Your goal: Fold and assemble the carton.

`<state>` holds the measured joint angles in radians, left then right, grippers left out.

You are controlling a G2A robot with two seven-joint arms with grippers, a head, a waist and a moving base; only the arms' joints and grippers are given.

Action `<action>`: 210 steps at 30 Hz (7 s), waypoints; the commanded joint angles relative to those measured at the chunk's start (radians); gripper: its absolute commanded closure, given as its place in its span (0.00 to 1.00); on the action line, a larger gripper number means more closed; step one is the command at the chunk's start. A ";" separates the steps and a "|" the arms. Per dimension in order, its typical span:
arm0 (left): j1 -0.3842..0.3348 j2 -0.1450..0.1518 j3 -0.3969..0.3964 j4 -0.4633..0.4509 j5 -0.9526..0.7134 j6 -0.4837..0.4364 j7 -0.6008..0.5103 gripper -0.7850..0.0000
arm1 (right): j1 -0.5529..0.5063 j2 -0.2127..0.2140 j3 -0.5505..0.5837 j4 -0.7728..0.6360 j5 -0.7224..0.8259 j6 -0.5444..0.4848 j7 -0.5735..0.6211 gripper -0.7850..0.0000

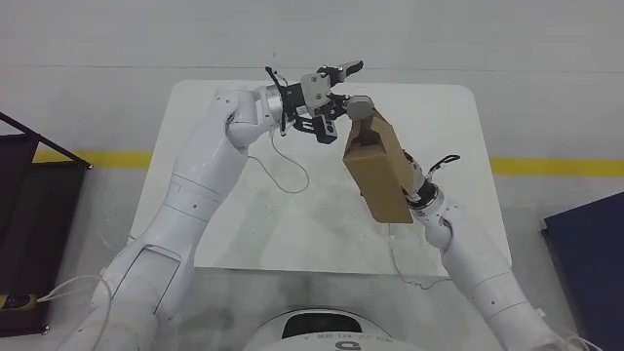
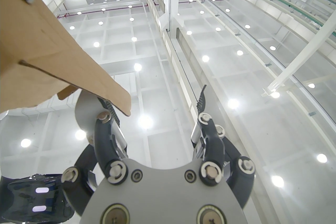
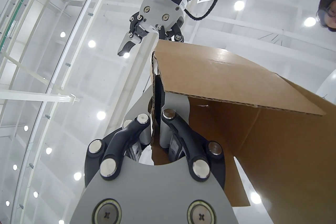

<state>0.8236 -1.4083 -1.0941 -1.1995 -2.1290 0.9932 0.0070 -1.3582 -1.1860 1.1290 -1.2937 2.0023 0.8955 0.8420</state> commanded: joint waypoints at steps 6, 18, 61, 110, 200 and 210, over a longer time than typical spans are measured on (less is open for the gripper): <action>0.000 0.003 -0.005 -0.015 -0.029 0.004 0.018 0.25 | 0.006 -0.007 0.004 0.010 0.000 0.003 -0.003 1.00; -0.004 -0.001 0.042 0.001 -0.018 0.019 0.039 0.29 | 0.012 -0.019 0.008 0.017 -0.017 0.002 -0.008 1.00; -0.020 0.096 0.168 -0.076 -0.103 0.019 0.001 0.49 | 0.039 -0.052 0.076 0.109 0.062 0.022 -0.069 1.00; -0.067 0.208 0.344 -0.173 -0.394 0.019 0.287 0.03 | 0.024 -0.078 0.126 0.106 0.040 0.038 -0.108 1.00; -0.238 0.300 0.620 -0.154 -0.050 0.019 -0.161 0.00 | 0.027 -0.113 0.161 0.113 0.021 0.106 -0.130 1.00; -0.260 0.294 0.645 -0.142 0.019 0.019 -0.179 0.00 | 0.022 -0.116 0.166 0.111 0.025 0.114 -0.135 1.00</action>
<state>0.5654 -1.1139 -0.4500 -1.3427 -2.1151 1.0123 -0.1687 -1.3360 -1.3014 1.2940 -1.1826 2.0275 1.0094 0.7069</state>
